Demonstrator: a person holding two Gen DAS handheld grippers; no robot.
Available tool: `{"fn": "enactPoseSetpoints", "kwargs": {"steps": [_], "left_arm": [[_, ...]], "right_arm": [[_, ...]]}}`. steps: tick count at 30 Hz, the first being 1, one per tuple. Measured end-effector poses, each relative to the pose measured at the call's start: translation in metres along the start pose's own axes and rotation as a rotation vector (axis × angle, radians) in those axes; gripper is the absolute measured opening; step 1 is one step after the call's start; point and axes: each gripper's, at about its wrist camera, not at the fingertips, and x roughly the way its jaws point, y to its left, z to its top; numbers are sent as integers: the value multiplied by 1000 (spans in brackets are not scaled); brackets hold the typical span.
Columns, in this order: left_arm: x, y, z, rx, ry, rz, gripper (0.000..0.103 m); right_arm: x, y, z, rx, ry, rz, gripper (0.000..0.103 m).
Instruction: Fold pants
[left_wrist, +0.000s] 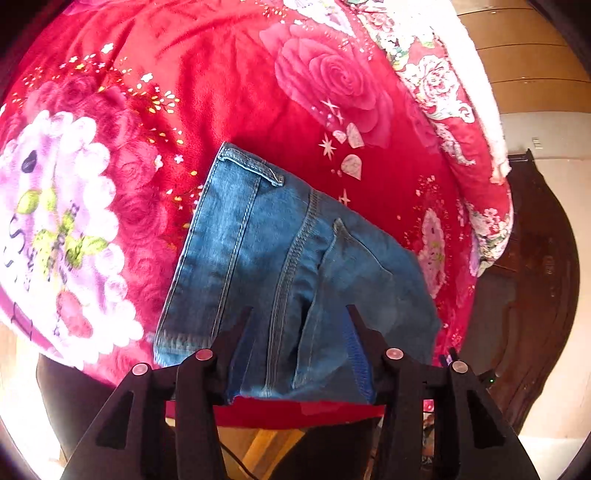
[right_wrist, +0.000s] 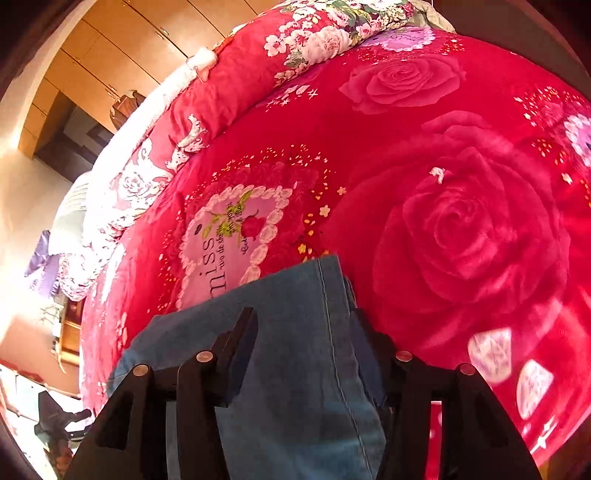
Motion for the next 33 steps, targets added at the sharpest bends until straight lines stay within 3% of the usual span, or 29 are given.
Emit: {"fn": "enactPoseSetpoints", "kwargs": {"steps": [2,6,11,16,17,19,20,21,27,31,33], "left_arm": [[-11,4,-23,10,14,-52,66],[13,18,-51,-16,101,-121,67],[52,38,-45,-98,155,-88,64],[55,38,-30,-100,102,-43,64],[56,37,-26,-92,89,-24,59],[55,34,-24,-81,83,-3,31],[60,31,-20,-81,94,13,10],[61,28,-20,-83,94,27,10],[27,-2,-55,24,58,3,10],[63,19,-60,5,118,121,11],[80,38,-59,-77,168,111,14]], "right_arm": [[-16,-7,-18,25,20,19,54],[-47,-36,-64,153,33,97,56],[-54,-61,-105,303,61,157,57],[-38,-67,-120,365,69,204,57],[-34,-67,-121,373,62,219,57],[-23,-65,-120,383,51,215,52],[-17,-63,-117,378,51,205,35],[-14,-61,-115,367,50,193,2],[-55,-52,-98,311,-58,258,3],[-53,-81,-108,341,-12,156,3],[-38,-89,-113,343,36,96,3]]}}
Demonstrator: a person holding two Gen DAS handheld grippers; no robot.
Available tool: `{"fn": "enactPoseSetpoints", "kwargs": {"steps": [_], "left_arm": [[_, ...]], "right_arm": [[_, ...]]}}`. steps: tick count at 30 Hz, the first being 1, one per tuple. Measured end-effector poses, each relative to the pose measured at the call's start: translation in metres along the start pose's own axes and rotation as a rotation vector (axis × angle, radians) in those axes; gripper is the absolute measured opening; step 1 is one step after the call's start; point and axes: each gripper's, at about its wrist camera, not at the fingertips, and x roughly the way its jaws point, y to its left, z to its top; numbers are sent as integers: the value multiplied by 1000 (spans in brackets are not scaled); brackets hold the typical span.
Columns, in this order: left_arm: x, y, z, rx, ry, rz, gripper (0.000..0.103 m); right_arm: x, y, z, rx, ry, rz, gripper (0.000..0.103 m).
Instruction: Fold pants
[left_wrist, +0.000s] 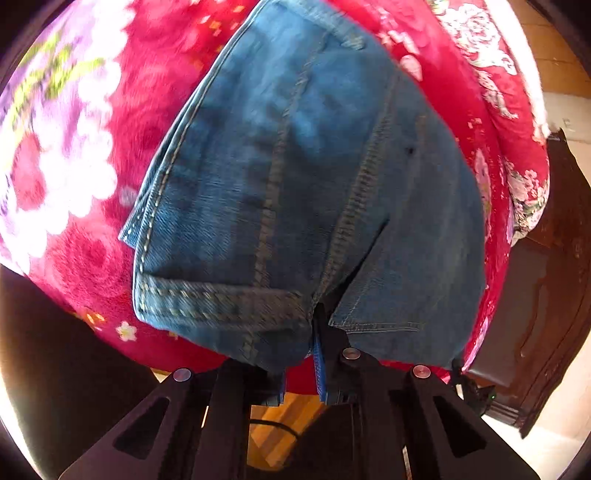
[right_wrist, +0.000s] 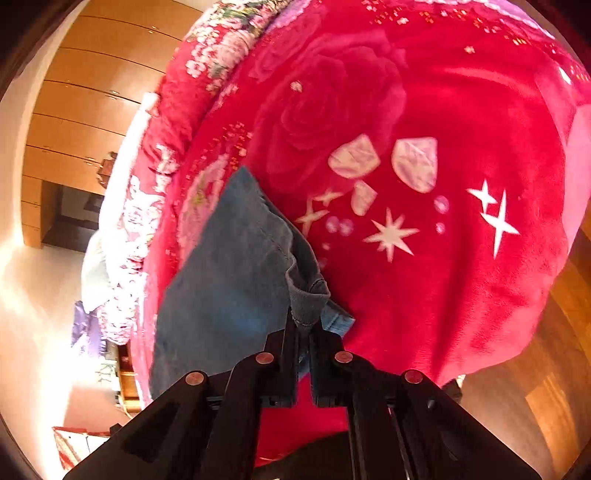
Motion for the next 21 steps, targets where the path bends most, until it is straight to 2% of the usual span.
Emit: {"fn": "enactPoseSetpoints", "kwargs": {"steps": [2,4,5,6,8,10,11,12,15,17,20,21], "left_arm": [[0,2,0,-12,12,-22,16],[-7,-1,-3,40,16,-10,25],[-13,-3,-6,70,15,2,36],[-22,-5,-11,110,10,6,43],[-42,-10,-19,194,18,-39,42],[-64,-13,-24,255,-1,-79,42],[-78,-17,-21,275,-45,-72,43],[-90,-19,-13,279,-93,-64,48],[-115,-15,20,194,-193,-80,66],[-113,-10,42,126,-200,-106,66],[-96,0,71,26,-158,-106,66],[-89,1,79,-4,-142,-108,66]], "right_arm": [[5,-1,-3,-9,-2,-31,3],[2,2,-1,-15,-1,-44,8],[-2,3,1,-8,-4,-76,21],[-7,4,2,-9,-18,-109,30],[-30,14,8,-51,-106,-166,31],[-43,32,15,-118,-153,-178,36],[-44,46,17,-164,-155,-171,43],[-42,57,19,-200,-147,-167,50],[-8,114,19,-348,-64,-124,52],[26,153,14,-427,21,-79,52],[84,212,4,-538,133,-22,53],[99,228,-4,-575,165,-11,57]]}}
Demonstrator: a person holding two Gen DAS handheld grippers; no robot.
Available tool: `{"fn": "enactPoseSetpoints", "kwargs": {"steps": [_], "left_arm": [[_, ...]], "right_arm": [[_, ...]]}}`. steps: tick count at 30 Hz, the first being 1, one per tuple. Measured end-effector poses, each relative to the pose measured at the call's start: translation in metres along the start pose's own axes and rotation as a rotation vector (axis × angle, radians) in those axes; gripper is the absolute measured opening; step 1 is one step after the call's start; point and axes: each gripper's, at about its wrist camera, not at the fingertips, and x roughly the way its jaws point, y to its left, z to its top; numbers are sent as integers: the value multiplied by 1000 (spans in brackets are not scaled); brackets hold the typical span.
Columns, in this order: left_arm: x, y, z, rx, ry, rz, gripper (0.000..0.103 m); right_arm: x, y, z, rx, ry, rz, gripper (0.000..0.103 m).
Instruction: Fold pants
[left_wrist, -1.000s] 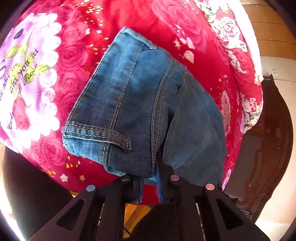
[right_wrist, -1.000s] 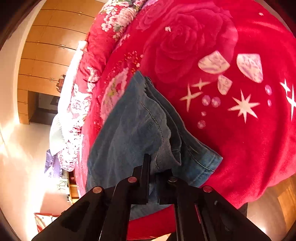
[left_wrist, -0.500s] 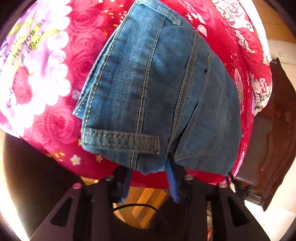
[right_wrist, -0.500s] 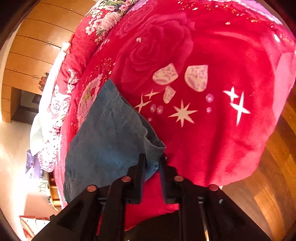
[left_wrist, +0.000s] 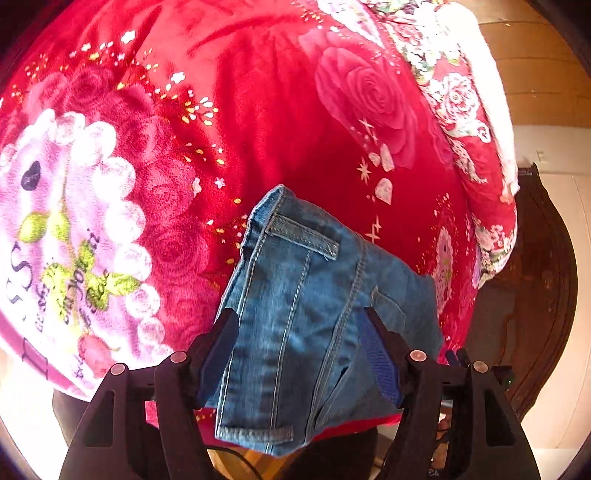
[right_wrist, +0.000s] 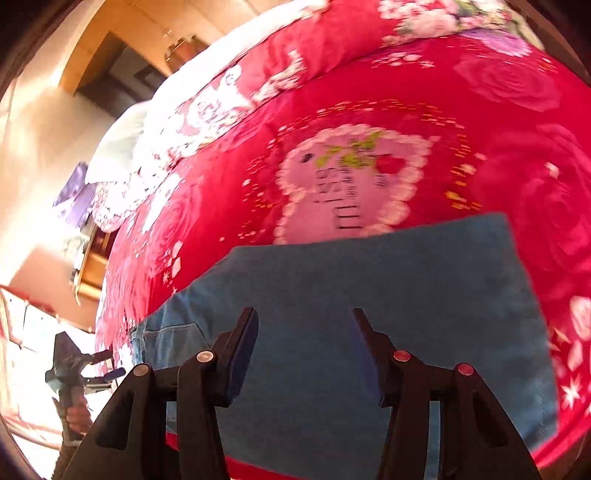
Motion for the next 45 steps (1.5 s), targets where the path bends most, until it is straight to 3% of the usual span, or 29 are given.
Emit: {"fn": "enactPoseSetpoints", "kwargs": {"steps": [5,8,10,11,12,13,15,16,19,20,21,25,28,29,33,37,40,41,43,44,45], "left_arm": [[20,-3,16,-15,35,6,67],[37,-4,32,-4,56,3,70],[42,-4,32,5,79,9,70],[45,-6,31,8,95,9,68],[41,-7,28,16,103,6,68],[39,-11,25,37,97,7,67],[39,-23,24,108,49,60,67],[41,-28,25,132,28,101,67],[62,-30,33,123,36,200,64],[62,-32,32,128,26,207,64],[60,-35,31,139,20,207,64],[39,-31,20,133,33,138,63],[10,-28,1,124,45,32,63],[2,-28,-9,120,49,-5,63],[-19,-22,-52,106,106,-167,72],[3,-10,-81,97,171,-155,72],[29,10,-78,-6,204,-136,71],[36,17,-76,-40,208,-125,68],[41,23,-69,-68,190,-93,51],[42,21,-64,-68,177,-86,31],[39,16,-58,-58,163,-91,22]], "right_arm": [[86,57,57,-134,108,-10,63],[128,68,75,-206,194,-37,66],[156,75,77,-265,303,-14,66],[166,79,72,-327,353,-21,63],[171,85,67,-404,373,-42,43],[171,96,58,-508,379,-51,30],[162,112,48,-579,347,-68,7],[157,115,46,-599,315,-76,6],[173,106,51,-610,256,-247,6],[179,101,54,-581,241,-296,2],[179,96,57,-533,222,-291,3],[145,81,52,-307,111,-213,24],[94,52,31,-119,57,-38,46],[75,43,19,-74,37,-19,52],[9,7,-25,24,4,-24,56],[-40,-37,-70,139,-8,-77,63],[-64,-74,-101,251,-35,-67,63],[-73,-86,-111,301,-52,-52,63],[-82,-112,-128,391,-63,-29,63],[-82,-123,-136,435,-62,-17,63],[-77,-129,-139,462,-63,-7,63]]}}
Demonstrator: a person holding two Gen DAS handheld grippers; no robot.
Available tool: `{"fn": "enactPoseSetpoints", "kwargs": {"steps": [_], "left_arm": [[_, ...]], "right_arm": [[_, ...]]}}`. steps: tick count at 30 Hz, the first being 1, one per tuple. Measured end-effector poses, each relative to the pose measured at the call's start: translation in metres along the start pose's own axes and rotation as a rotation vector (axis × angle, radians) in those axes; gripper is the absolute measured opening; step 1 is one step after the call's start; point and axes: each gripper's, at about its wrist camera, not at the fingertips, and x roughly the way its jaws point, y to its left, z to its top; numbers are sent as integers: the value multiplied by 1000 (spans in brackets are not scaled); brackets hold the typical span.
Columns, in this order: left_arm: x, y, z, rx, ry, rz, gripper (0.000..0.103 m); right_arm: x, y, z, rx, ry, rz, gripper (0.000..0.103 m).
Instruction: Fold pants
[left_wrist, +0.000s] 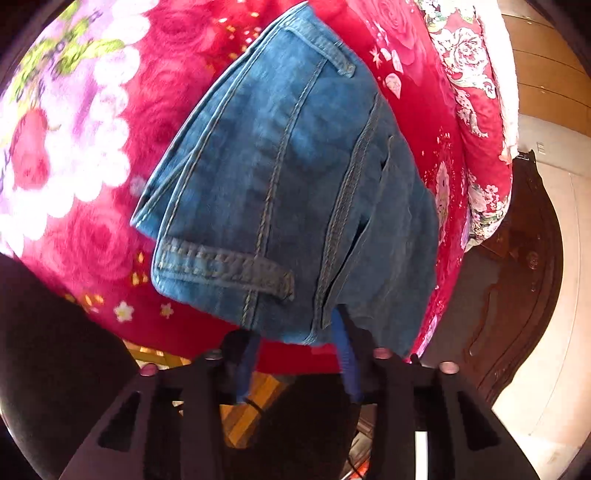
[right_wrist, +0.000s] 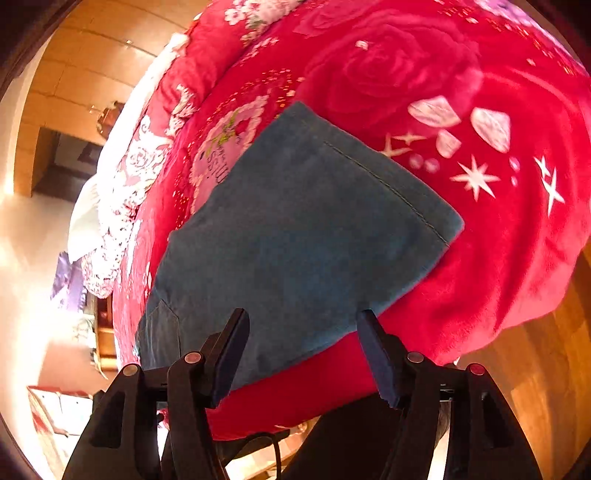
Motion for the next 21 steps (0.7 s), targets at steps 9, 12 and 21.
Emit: {"fn": "enactPoseSetpoints", "kwargs": {"steps": [9,12,21], "left_arm": [[-45,-72,-9,346,-264,172,14],[-11,-39,-20,363,-210,348,14],[-12,9,-20,103,-88,73,58]], "right_arm": [[15,-20,10,105,-95,73,41],[19,-30,4,137,-72,80,41],[2,-44,-3,170,-121,91,63]]}}
